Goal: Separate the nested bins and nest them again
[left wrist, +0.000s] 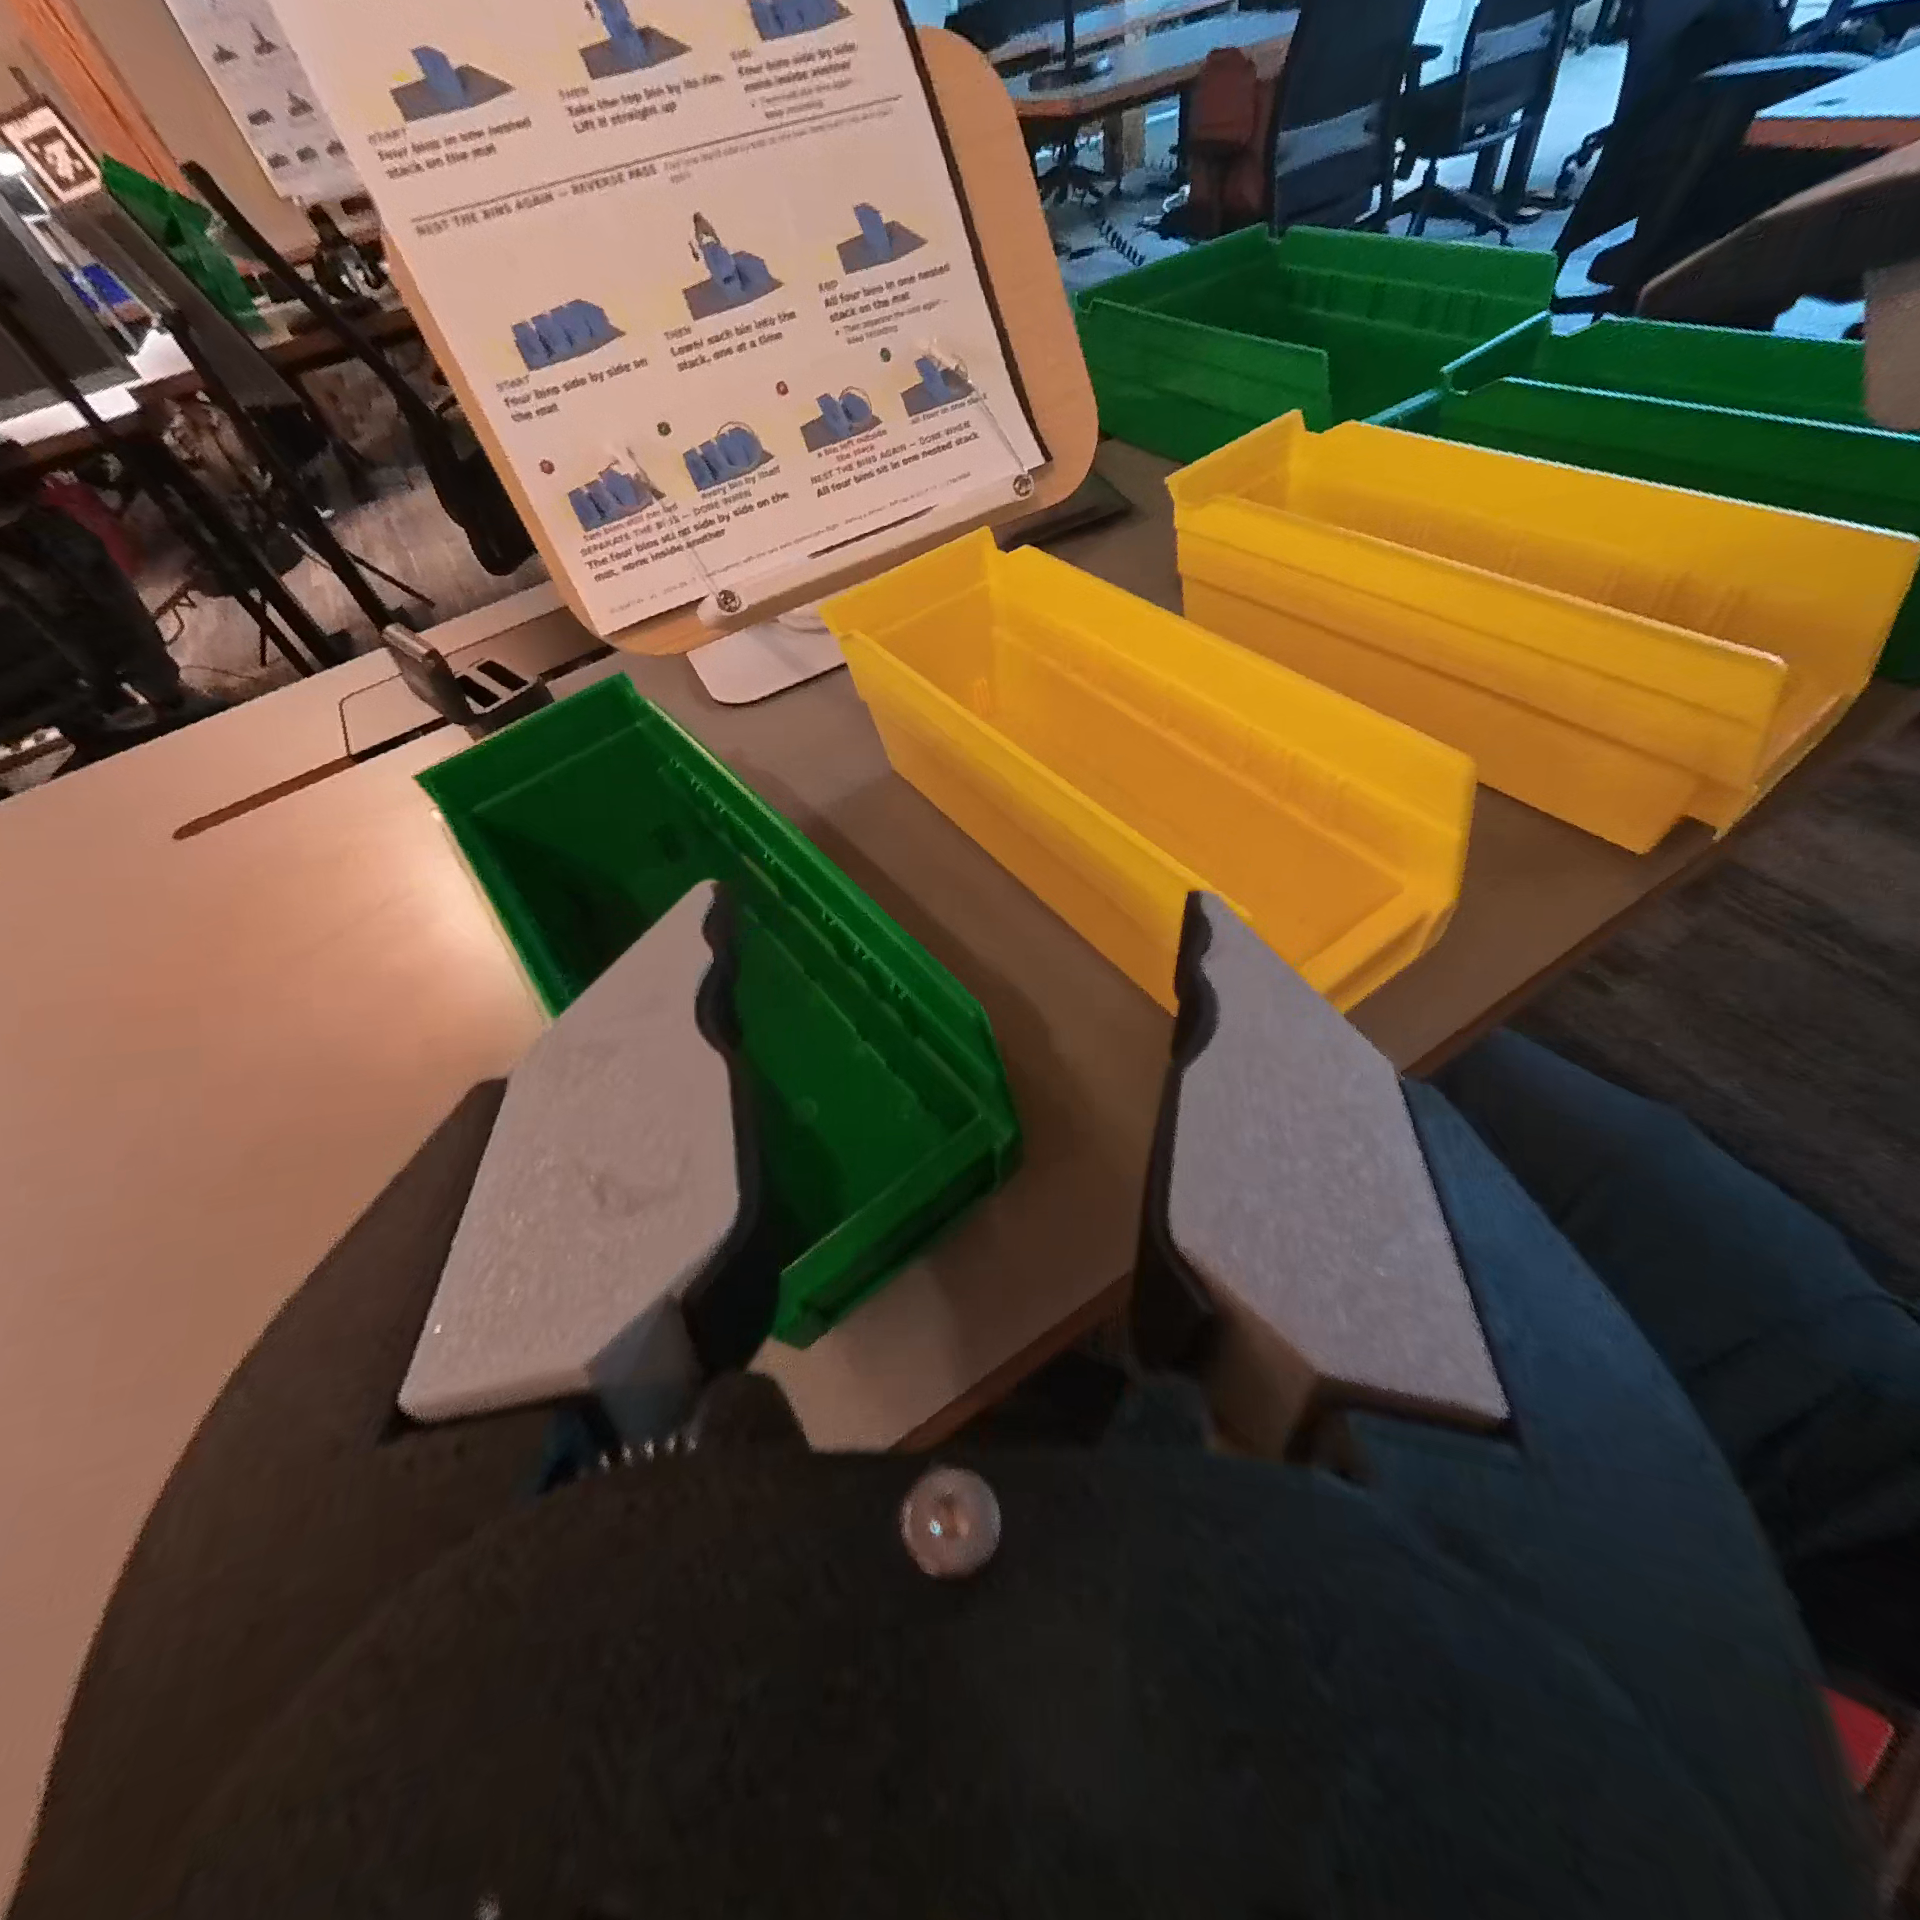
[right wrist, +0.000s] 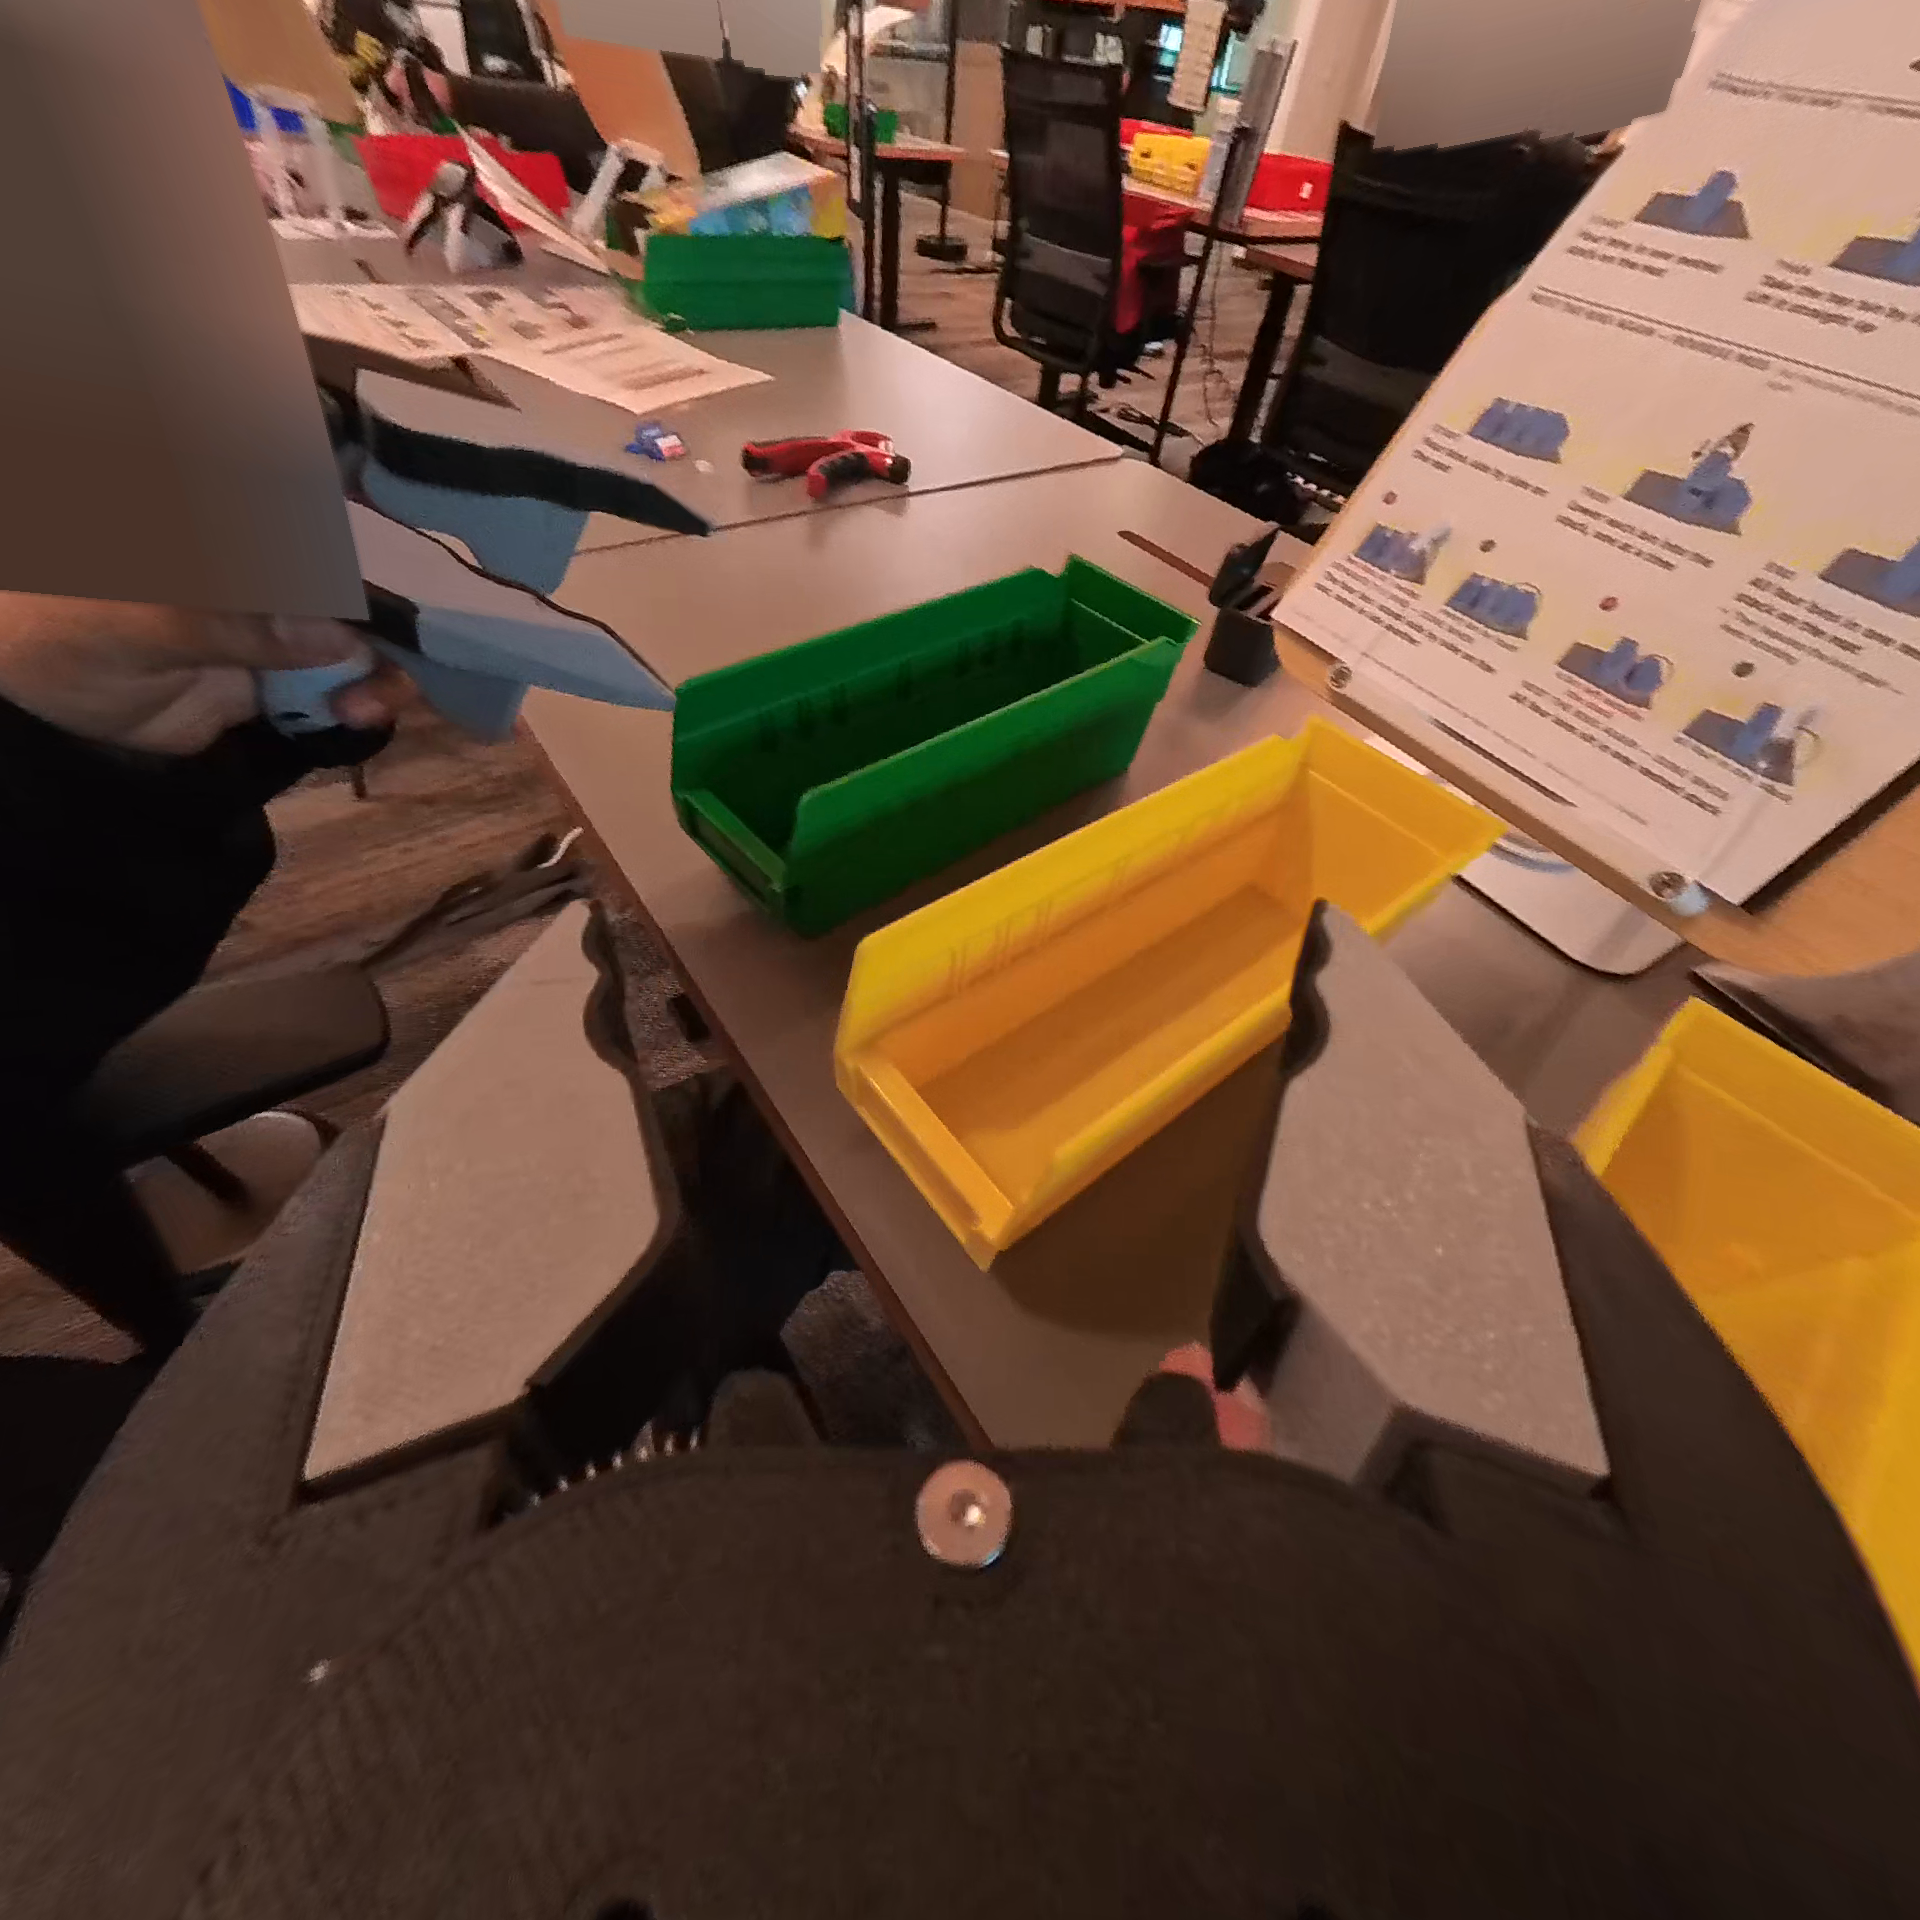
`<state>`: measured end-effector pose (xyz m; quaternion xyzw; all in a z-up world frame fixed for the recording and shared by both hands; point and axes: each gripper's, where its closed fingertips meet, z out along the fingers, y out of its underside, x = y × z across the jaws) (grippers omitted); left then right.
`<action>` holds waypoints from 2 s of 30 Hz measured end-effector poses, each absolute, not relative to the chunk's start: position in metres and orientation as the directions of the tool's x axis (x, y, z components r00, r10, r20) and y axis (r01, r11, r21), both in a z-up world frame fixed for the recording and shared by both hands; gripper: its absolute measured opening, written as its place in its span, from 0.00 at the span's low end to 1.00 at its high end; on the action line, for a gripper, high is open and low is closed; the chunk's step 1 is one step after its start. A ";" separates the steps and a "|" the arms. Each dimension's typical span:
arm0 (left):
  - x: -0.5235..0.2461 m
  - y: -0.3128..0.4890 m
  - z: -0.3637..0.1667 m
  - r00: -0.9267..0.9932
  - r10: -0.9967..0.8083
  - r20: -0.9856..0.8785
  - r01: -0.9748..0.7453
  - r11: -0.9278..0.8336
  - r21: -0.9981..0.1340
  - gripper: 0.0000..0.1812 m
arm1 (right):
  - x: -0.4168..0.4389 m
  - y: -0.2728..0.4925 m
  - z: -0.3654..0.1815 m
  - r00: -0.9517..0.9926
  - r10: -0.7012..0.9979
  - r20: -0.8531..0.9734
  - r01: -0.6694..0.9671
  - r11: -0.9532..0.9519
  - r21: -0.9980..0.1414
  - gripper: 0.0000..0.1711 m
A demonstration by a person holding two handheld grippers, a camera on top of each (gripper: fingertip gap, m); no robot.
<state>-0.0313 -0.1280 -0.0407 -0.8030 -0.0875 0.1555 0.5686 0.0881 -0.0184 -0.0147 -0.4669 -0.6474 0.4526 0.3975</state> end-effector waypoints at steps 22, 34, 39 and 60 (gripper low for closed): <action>-0.011 -0.109 -0.054 0.968 0.230 -0.102 -0.011 -0.366 -0.930 0.44 | 0.097 0.008 -0.004 -0.103 0.994 -0.038 0.248 -0.011 -0.969 0.58; -0.008 -0.113 -0.057 0.969 0.212 -0.130 -0.036 -0.396 -0.918 0.40 | 0.099 0.023 -0.003 -0.059 0.998 -0.026 0.248 -0.011 -0.969 0.55; -0.010 -0.117 -0.059 0.970 0.199 -0.139 -0.045 -0.413 -0.910 0.39 | 0.100 0.021 -0.006 -0.080 0.995 -0.054 0.263 -0.031 -0.964 0.53; -0.034 -0.133 -0.125 0.944 0.085 -0.320 -0.179 -0.683 -0.708 0.42 | 0.086 0.011 -0.026 -0.137 0.989 -0.052 0.327 -0.004 -0.945 0.45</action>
